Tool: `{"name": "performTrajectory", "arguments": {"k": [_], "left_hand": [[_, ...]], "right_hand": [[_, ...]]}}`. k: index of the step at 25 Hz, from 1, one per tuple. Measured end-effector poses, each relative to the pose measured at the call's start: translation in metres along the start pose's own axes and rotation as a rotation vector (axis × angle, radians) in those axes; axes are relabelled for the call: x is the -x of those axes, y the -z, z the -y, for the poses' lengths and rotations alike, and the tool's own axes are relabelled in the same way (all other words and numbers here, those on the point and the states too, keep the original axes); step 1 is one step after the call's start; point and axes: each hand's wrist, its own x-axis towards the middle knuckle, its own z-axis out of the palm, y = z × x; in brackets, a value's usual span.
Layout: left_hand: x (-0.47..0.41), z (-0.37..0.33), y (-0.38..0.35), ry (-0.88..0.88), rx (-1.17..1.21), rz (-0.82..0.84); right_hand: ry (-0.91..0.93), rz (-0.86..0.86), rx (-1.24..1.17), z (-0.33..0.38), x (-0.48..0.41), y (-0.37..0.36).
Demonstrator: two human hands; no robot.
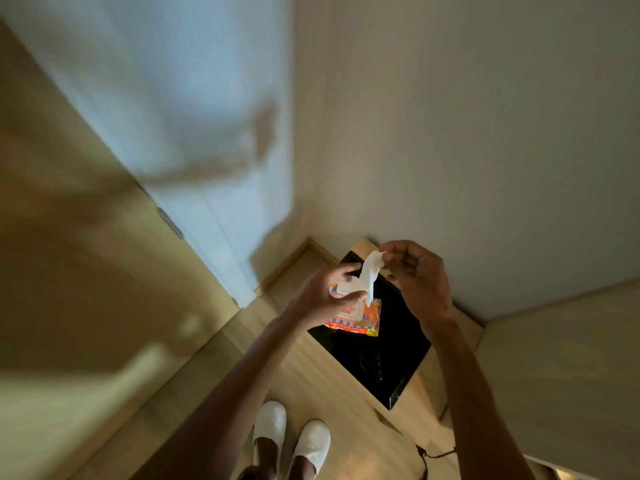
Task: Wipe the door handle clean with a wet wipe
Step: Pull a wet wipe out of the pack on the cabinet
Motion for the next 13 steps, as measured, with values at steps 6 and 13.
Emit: {"name": "performTrajectory", "arguments": {"k": [6,13], "left_hand": [[0.091,-0.037,0.037,0.045,0.187,-0.242],[0.185,-0.013,0.109,0.005,0.172,-0.529]], "right_hand": [[0.139,0.189,0.004,0.076,0.037,-0.038],[0.183,0.361,-0.011,0.106,0.066,-0.088]]}}
